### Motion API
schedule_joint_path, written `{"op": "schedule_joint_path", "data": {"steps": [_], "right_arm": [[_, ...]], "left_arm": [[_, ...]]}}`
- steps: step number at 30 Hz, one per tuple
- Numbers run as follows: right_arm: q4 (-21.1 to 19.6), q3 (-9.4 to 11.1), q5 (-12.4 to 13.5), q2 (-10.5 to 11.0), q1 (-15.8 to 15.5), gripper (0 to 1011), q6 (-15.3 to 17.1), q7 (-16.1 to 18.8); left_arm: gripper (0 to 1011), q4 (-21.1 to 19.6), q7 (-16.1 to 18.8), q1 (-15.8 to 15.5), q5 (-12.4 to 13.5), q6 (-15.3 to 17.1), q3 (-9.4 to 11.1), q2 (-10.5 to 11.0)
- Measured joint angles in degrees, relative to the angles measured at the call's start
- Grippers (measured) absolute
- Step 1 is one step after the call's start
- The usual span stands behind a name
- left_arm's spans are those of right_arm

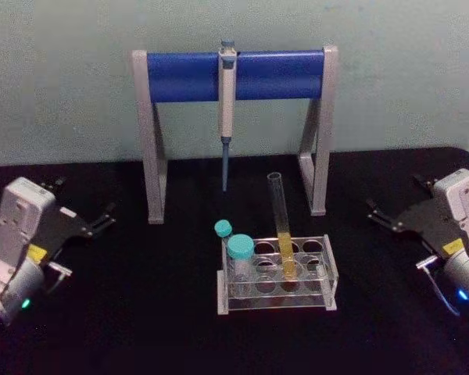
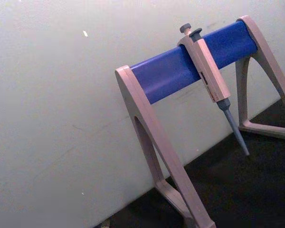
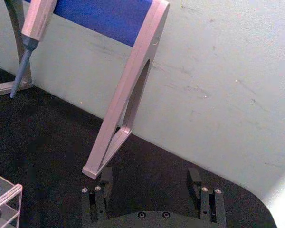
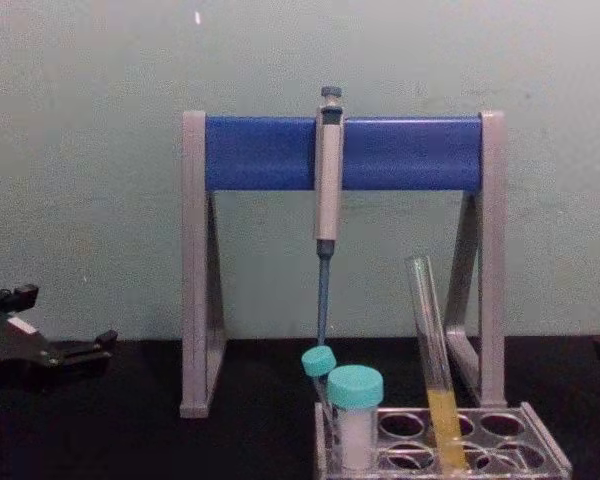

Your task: Pick up the test tube from the test tube rack, shake it, then place it back into the test tube rack.

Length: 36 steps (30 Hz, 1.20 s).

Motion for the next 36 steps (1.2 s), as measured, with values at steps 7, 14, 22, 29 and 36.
{"op": "schedule_joint_path", "data": {"steps": [7,14,22,29,36], "right_arm": [[0.0,0.0,0.0,0.0,0.0,1000,0.0,0.0],[0.0,0.0,0.0,0.0,0.0,1000,0.0,0.0],[0.0,0.0,0.0,0.0,0.0,1000,0.0,0.0],[0.0,0.0,0.0,0.0,0.0,1000,0.0,0.0],[0.0,0.0,0.0,0.0,0.0,1000,0.0,0.0]], "left_arm": [[1001,0.0,0.0,0.0,0.0,0.0,0.0,0.0],[1001,0.0,0.0,0.0,0.0,0.0,0.0,0.0],[1001,0.0,0.0,0.0,0.0,0.0,0.0,0.0],[1001,0.0,0.0,0.0,0.0,0.0,0.0,0.0],[1001,0.0,0.0,0.0,0.0,0.0,0.0,0.0]]}}
